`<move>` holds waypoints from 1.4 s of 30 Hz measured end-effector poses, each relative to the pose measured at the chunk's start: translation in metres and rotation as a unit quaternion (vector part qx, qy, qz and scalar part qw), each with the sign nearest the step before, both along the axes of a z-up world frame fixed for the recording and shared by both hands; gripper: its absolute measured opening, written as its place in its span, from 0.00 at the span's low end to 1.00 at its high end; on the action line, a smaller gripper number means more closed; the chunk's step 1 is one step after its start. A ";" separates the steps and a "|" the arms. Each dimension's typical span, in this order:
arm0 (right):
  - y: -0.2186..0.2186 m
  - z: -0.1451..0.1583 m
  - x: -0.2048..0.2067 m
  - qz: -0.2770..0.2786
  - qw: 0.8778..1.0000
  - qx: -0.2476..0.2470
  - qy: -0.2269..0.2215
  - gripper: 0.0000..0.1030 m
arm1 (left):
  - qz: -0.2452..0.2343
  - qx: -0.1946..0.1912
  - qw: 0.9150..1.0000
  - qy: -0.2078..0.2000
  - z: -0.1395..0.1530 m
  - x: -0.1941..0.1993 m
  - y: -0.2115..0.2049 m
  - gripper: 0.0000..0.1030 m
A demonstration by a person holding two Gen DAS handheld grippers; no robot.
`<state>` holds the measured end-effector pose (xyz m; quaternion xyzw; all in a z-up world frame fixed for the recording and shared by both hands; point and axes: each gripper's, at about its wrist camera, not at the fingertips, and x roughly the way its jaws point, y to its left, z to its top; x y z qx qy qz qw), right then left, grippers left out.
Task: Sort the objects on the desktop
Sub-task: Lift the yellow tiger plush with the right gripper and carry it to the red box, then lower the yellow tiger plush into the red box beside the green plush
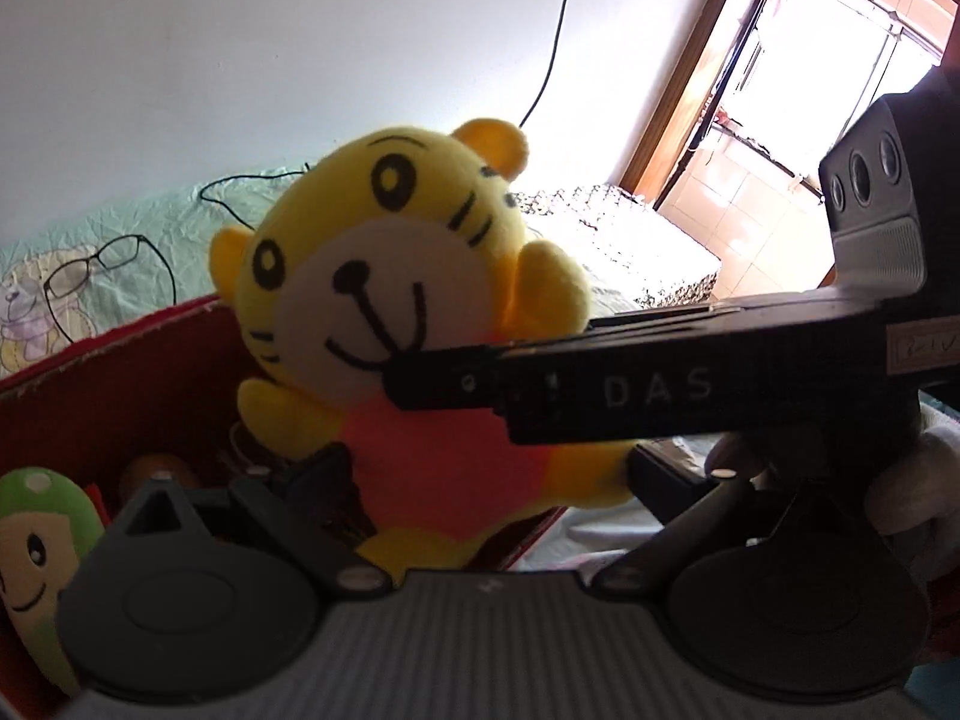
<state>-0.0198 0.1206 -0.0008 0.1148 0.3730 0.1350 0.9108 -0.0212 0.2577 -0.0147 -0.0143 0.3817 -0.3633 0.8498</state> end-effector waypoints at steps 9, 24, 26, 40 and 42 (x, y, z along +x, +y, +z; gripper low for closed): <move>0.027 -0.017 0.022 -0.020 0.993 -0.108 0.035 0.53 | 0.010 -0.013 0.999 0.036 -0.016 0.018 0.023 1.00; 0.008 -0.005 0.016 -0.055 0.997 -0.035 0.031 0.59 | -0.009 -0.016 0.997 0.080 -0.029 0.037 0.030 0.99; -0.001 0.005 0.007 -0.065 0.998 -0.009 -0.001 0.55 | -0.013 -0.018 0.997 0.075 -0.025 0.036 0.033 0.99; -0.006 -0.010 0.013 -0.073 0.997 0.015 0.000 0.27 | -0.028 -0.009 0.995 0.096 -0.038 0.053 0.012 1.00; -0.004 -0.014 0.014 -0.074 0.997 0.010 0.005 0.27 | -0.026 -0.007 0.994 0.102 -0.042 0.054 0.011 1.00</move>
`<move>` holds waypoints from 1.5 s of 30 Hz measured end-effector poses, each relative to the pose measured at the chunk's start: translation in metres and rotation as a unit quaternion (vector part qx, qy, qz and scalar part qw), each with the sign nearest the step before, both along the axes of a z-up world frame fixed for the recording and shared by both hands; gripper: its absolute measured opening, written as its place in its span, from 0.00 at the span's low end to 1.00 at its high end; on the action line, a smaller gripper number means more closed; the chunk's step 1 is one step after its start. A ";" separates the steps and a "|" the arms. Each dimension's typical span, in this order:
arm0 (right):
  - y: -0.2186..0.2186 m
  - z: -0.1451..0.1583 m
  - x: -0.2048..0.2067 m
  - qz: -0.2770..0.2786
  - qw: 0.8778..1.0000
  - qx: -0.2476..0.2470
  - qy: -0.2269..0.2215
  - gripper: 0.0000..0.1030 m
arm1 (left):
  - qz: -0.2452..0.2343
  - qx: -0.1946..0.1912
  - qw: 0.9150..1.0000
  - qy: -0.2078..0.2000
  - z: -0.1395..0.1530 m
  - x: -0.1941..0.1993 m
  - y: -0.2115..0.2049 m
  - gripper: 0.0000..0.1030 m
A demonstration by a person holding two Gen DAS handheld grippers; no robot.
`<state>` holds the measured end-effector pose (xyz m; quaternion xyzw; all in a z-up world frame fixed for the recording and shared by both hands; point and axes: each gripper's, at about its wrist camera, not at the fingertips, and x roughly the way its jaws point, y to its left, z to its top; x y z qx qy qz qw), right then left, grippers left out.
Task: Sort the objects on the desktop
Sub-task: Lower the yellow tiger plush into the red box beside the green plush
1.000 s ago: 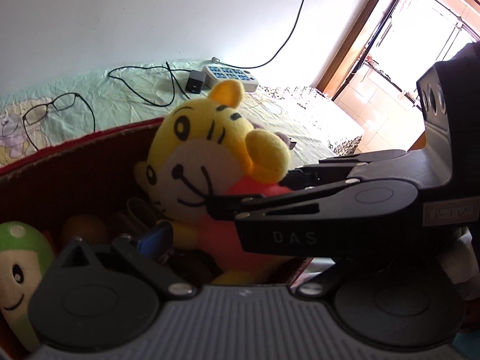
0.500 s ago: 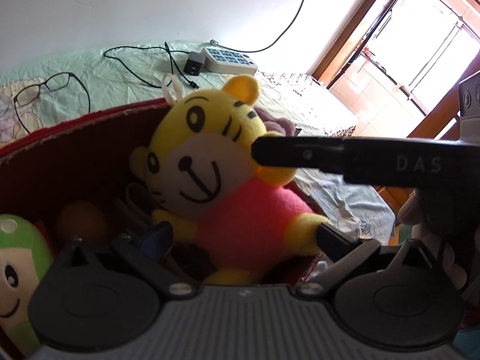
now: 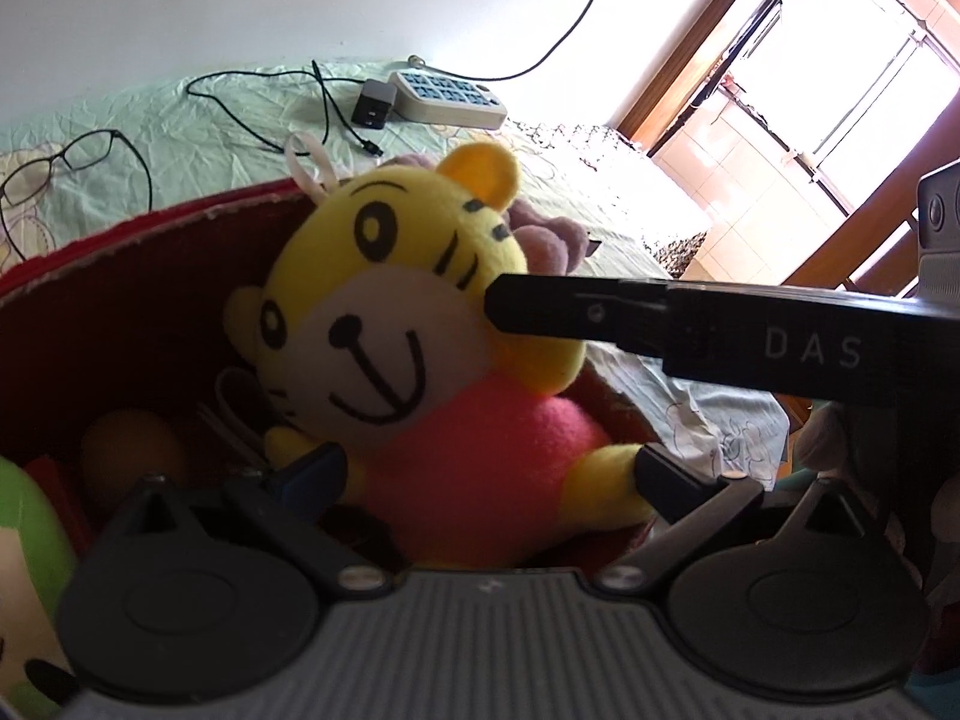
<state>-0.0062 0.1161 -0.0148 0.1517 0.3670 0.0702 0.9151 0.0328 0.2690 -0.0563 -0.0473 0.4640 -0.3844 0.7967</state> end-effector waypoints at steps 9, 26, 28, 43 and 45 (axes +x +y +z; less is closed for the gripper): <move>-0.001 -0.002 -0.004 -0.004 1.000 -0.005 -0.015 0.32 | 0.002 0.006 1.000 -0.008 0.001 -0.002 -0.002 1.00; -0.006 0.002 -0.016 -0.009 0.999 0.020 -0.032 0.36 | 0.015 0.013 0.999 -0.032 0.012 -0.017 -0.007 0.98; -0.005 0.002 -0.017 -0.005 0.999 0.019 -0.031 0.36 | 0.018 0.012 0.999 -0.035 0.014 -0.020 -0.007 0.95; -0.016 0.004 -0.036 0.000 0.999 0.045 -0.026 0.32 | 0.093 0.069 0.990 -0.080 0.041 -0.053 -0.007 0.96; -0.016 0.006 -0.039 0.007 0.999 0.047 -0.022 0.32 | 0.110 0.077 0.987 -0.086 0.046 -0.059 -0.007 0.96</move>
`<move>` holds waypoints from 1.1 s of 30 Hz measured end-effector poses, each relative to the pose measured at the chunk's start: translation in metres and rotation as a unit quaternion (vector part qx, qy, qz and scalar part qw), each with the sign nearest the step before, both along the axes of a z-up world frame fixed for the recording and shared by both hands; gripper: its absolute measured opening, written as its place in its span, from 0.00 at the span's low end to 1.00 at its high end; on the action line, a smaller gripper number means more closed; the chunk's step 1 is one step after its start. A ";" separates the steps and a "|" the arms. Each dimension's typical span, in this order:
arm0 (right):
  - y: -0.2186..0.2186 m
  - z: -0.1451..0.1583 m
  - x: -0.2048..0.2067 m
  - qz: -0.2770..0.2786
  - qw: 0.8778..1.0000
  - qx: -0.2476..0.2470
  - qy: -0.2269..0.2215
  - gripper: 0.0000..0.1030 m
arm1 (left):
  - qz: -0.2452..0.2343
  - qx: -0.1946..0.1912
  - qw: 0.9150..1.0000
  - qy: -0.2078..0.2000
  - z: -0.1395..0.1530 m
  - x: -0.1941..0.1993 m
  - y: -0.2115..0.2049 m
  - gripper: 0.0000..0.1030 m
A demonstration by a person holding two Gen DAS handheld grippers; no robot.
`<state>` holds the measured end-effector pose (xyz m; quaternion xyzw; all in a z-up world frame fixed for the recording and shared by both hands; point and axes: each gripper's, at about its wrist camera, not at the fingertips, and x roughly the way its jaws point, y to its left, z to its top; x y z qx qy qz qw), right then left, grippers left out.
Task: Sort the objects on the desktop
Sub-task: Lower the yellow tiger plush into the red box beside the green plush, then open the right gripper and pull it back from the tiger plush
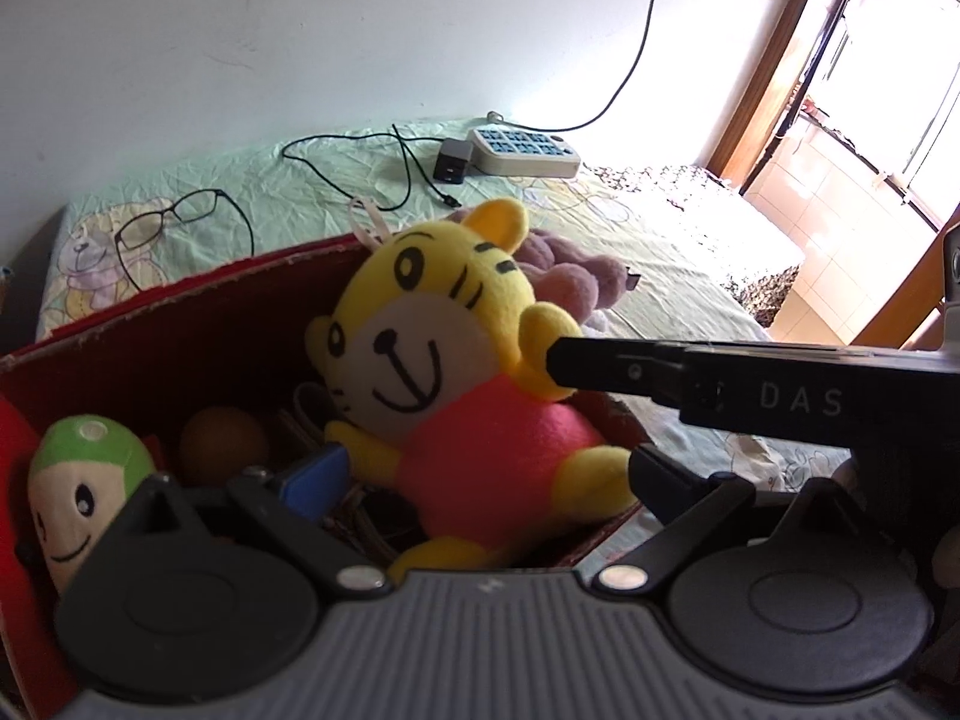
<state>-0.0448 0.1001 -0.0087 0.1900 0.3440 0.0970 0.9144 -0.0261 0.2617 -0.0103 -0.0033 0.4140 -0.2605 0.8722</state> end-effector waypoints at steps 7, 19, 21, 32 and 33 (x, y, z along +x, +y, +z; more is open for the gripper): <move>0.000 0.008 -0.009 0.006 1.000 0.011 0.006 0.33 | 0.078 0.021 0.997 0.008 0.011 -0.007 0.007 0.97; -0.005 0.003 -0.011 0.009 1.000 0.018 0.012 0.33 | 0.122 0.060 0.990 0.024 0.006 -0.011 -0.002 0.94; -0.008 0.003 -0.008 0.020 0.999 0.026 0.013 0.33 | 0.130 0.065 0.989 0.020 0.009 -0.012 -0.004 0.93; -0.034 0.009 0.015 0.106 0.994 0.036 0.016 0.35 | 0.207 0.085 0.974 0.026 0.018 -0.009 -0.028 0.88; -0.037 0.009 0.017 0.112 0.993 0.038 0.017 0.35 | 0.212 0.085 0.973 0.026 0.019 -0.009 -0.030 0.88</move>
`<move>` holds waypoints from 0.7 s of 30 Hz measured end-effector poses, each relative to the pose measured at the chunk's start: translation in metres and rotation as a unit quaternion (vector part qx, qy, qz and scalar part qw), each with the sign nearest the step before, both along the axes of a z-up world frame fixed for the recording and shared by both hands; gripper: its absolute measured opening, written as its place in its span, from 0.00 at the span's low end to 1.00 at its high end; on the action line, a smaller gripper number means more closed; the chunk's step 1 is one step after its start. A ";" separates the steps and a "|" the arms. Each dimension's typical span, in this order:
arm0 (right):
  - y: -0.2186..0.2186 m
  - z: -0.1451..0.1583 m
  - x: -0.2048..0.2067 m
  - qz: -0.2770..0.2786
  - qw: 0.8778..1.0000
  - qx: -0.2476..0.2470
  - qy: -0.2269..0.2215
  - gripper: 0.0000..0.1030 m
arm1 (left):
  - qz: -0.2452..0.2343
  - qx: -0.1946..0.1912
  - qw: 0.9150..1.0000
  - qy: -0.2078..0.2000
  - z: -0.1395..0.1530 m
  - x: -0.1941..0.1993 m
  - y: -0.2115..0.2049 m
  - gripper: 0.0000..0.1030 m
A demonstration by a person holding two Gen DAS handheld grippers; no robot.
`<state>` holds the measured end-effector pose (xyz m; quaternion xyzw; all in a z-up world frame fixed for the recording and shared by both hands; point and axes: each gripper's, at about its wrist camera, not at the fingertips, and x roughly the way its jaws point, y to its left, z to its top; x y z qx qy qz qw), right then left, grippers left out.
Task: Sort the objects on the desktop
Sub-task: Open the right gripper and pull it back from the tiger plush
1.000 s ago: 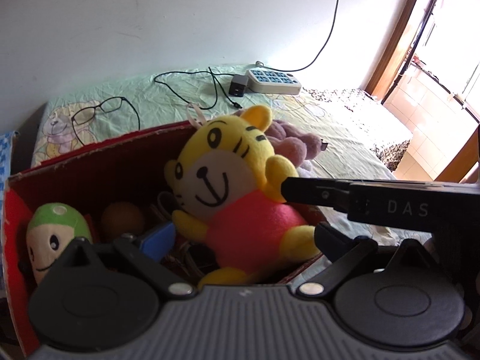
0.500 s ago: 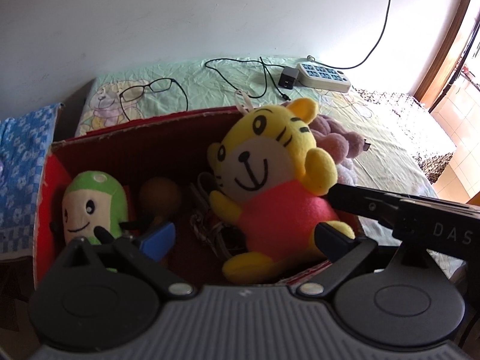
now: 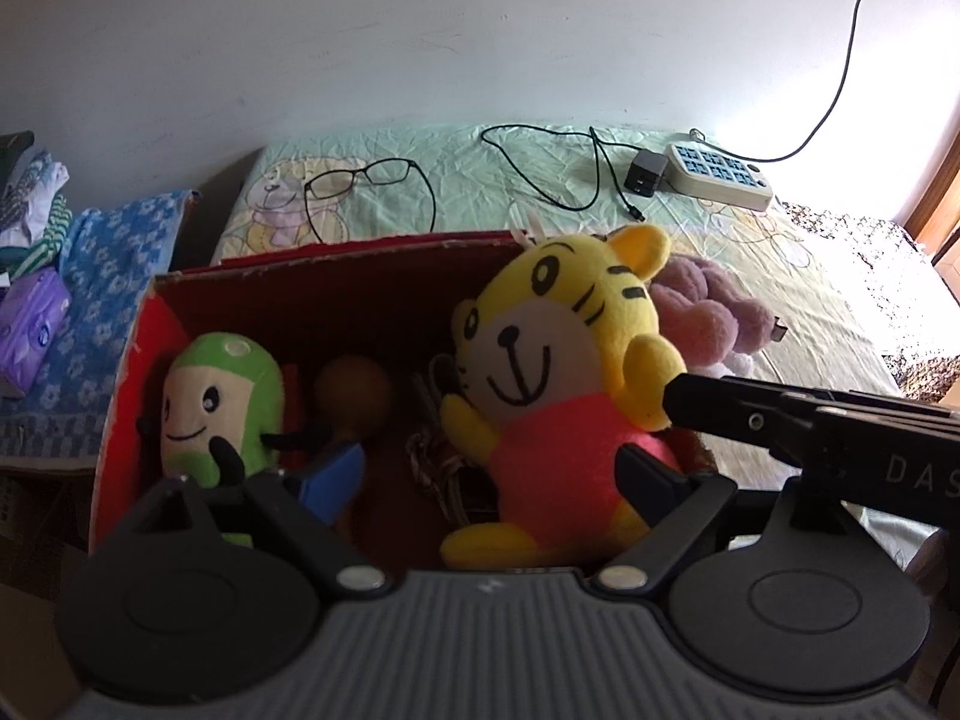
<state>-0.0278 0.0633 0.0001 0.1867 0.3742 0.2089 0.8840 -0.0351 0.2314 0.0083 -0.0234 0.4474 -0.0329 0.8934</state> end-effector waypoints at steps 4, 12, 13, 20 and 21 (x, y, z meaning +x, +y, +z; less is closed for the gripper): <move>-0.012 0.000 0.007 0.022 1.000 0.006 0.001 0.36 | 0.025 0.016 1.000 0.001 0.001 0.001 -0.012 0.88; -0.023 -0.003 0.014 0.075 0.997 0.016 0.006 0.36 | 0.066 0.022 0.997 0.017 -0.007 0.001 -0.026 0.88; -0.024 -0.004 0.015 0.079 0.997 0.017 0.007 0.36 | 0.072 0.023 0.997 0.020 -0.008 0.000 -0.027 0.88; -0.036 -0.009 0.016 0.095 0.995 0.031 0.013 0.37 | 0.104 0.032 0.994 0.023 -0.012 -0.006 -0.033 0.91; -0.038 -0.009 0.016 0.094 0.995 0.033 0.013 0.37 | 0.104 0.036 0.994 0.022 -0.011 -0.007 -0.034 0.92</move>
